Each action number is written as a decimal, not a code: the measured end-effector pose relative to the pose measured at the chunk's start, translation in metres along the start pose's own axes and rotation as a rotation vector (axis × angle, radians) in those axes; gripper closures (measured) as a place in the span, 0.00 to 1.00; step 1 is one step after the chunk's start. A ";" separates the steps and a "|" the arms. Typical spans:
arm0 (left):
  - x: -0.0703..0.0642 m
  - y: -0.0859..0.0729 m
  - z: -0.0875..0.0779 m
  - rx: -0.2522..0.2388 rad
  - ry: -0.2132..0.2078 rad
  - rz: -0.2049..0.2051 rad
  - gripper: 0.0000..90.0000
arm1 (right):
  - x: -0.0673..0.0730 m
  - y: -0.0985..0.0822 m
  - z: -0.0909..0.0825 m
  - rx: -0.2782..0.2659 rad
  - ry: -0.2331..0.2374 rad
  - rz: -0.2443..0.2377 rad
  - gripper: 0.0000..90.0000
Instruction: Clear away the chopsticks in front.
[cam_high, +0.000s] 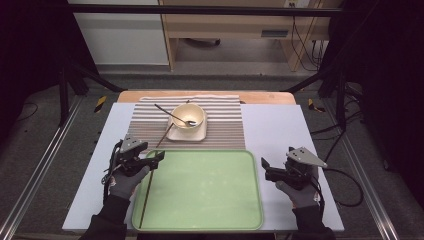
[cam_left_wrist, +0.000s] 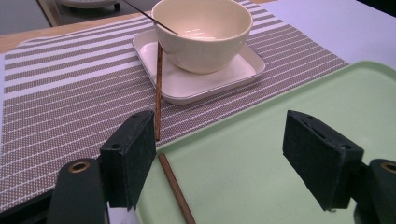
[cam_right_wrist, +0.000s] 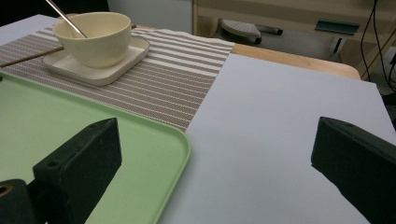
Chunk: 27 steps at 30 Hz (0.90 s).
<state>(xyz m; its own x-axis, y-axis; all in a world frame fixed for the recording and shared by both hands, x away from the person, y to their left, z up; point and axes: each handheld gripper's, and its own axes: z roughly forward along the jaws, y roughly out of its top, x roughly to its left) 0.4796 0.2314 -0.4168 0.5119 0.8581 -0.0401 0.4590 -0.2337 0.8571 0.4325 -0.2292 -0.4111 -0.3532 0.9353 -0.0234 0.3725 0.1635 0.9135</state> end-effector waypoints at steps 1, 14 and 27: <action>0.000 0.001 0.000 -0.005 0.000 -0.003 0.27 | 0.000 0.000 0.000 0.000 0.001 0.001 0.02; 0.009 0.029 0.022 -0.047 0.057 0.025 0.31 | -0.001 -0.001 0.001 0.009 -0.001 0.005 0.02; 0.023 0.033 0.065 0.011 0.089 0.052 0.39 | -0.001 -0.001 0.002 0.007 -0.003 0.002 0.03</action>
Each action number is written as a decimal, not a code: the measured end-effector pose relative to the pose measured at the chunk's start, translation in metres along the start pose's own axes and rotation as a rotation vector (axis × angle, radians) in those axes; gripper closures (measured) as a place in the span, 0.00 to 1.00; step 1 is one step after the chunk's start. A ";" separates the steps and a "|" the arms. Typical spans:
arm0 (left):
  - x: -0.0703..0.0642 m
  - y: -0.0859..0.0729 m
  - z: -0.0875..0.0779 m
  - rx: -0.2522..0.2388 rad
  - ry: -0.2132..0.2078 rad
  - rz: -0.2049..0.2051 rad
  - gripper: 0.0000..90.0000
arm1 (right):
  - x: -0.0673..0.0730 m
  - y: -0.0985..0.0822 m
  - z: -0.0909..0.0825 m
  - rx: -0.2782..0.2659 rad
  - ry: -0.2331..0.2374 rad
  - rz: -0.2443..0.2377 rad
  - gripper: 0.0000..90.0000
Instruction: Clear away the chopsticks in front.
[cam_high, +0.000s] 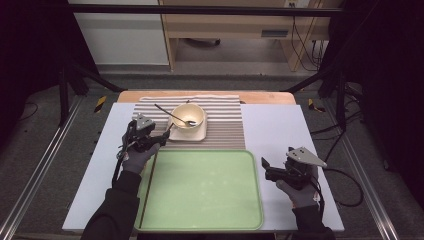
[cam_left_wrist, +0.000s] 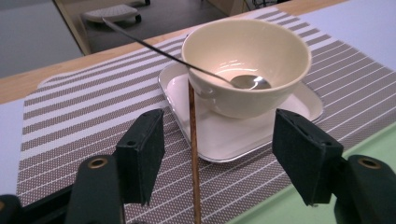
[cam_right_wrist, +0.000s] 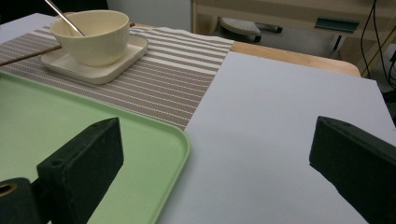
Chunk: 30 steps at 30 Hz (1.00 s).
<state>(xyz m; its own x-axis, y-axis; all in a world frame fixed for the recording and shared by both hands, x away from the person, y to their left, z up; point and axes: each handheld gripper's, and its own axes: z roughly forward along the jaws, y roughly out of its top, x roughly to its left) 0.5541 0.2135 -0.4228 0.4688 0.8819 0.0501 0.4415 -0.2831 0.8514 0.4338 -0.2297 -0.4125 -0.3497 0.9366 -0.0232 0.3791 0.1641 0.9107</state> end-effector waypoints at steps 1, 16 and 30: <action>0.001 0.000 0.003 0.008 0.001 0.001 0.40 | 0.000 0.000 0.000 0.001 0.001 0.000 0.04; 0.010 0.003 0.036 0.080 0.017 0.021 0.60 | 0.000 -0.001 0.001 0.005 0.003 0.007 0.04; 0.012 -0.002 0.062 0.133 0.006 0.014 0.79 | -0.002 -0.001 0.001 0.006 0.003 0.011 0.05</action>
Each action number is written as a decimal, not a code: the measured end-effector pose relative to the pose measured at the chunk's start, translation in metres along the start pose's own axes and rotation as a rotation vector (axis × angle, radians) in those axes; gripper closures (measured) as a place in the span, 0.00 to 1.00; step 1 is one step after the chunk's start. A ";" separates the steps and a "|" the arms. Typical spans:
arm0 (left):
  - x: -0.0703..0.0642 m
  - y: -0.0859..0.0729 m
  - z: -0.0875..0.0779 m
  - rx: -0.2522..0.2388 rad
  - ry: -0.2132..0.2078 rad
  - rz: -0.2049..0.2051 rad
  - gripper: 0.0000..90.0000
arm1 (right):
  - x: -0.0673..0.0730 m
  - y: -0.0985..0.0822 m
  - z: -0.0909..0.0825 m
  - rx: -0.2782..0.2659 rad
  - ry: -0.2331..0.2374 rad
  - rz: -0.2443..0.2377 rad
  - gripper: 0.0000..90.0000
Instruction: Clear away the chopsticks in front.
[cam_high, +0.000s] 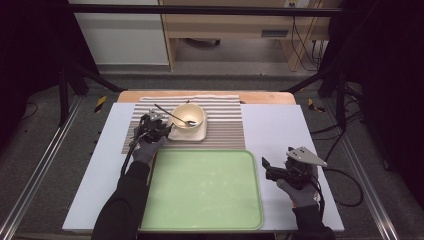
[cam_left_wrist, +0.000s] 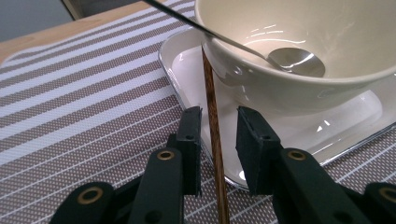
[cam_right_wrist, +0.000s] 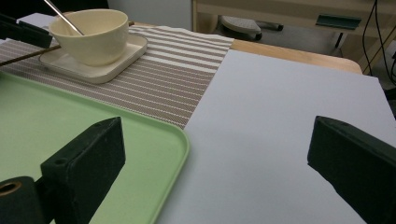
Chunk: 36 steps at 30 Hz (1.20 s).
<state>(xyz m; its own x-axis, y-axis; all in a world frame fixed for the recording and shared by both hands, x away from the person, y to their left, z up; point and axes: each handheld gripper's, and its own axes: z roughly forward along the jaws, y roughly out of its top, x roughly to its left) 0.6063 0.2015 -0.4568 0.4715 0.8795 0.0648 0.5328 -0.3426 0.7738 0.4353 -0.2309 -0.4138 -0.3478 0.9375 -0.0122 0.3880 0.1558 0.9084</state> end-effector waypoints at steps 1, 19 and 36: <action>0.000 -0.001 0.002 0.002 -0.002 -0.006 0.79 | 0.000 0.000 0.000 0.001 0.000 -0.001 0.05; 0.004 -0.004 0.006 0.028 0.011 -0.030 0.94 | 0.000 0.000 0.000 0.000 -0.002 0.001 0.05; 0.005 -0.007 -0.008 0.010 0.021 -0.074 0.95 | 0.000 0.001 -0.001 -0.004 -0.005 -0.001 0.05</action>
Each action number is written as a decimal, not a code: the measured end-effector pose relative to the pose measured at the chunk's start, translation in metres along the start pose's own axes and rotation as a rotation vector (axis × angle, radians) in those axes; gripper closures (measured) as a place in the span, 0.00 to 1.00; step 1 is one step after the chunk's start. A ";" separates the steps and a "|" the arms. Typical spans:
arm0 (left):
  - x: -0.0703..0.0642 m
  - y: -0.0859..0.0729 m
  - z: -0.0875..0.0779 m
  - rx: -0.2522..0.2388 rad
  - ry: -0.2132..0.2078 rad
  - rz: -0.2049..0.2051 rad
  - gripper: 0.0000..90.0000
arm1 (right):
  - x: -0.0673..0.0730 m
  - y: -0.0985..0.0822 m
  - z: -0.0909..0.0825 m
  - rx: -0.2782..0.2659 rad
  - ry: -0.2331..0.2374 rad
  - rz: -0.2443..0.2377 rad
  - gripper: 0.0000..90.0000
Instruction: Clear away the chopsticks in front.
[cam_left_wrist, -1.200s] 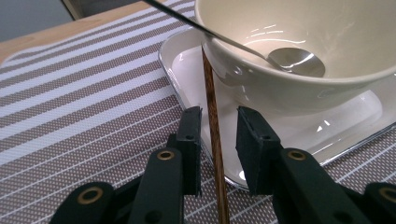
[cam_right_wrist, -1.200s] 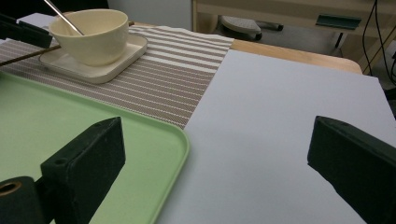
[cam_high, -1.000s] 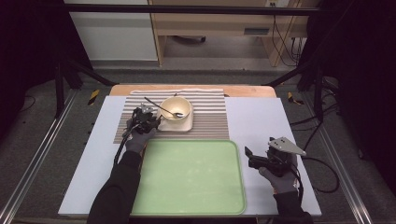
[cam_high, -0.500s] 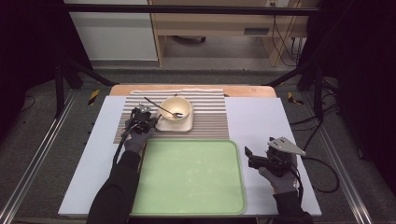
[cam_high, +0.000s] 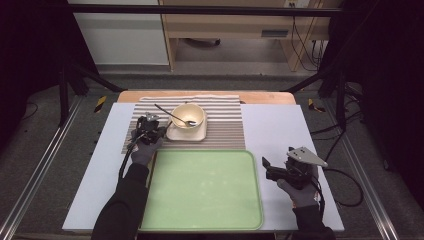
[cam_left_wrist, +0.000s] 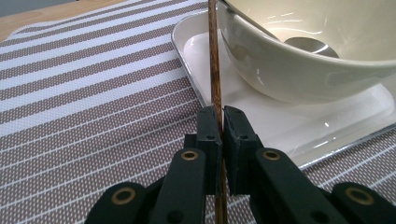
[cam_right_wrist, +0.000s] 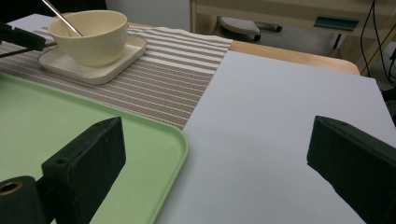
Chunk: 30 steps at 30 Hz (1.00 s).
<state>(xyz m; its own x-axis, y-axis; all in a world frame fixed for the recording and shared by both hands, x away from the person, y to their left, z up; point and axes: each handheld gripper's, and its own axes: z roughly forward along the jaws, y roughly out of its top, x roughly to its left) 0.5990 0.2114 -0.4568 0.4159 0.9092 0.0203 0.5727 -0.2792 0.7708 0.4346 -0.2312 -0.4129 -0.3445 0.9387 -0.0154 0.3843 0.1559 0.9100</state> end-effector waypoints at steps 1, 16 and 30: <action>0.001 -0.001 -0.002 -0.003 0.002 -0.004 0.95 | 0.000 0.000 0.000 0.000 -0.001 -0.001 0.05; 0.012 -0.013 -0.038 -0.041 0.014 -0.019 0.95 | 0.001 0.000 0.000 0.001 0.001 -0.006 0.05; 0.015 -0.028 -0.063 -0.046 0.027 -0.032 0.95 | 0.002 0.000 0.000 0.001 -0.001 -0.011 0.05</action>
<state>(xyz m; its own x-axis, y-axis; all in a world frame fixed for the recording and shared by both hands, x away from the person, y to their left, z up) 0.5450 0.2526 -0.4380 0.3788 0.9254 0.0120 0.5516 -0.2362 0.8000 0.4340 -0.2297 -0.4126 -0.3482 0.9371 -0.0257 0.3811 0.1665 0.9094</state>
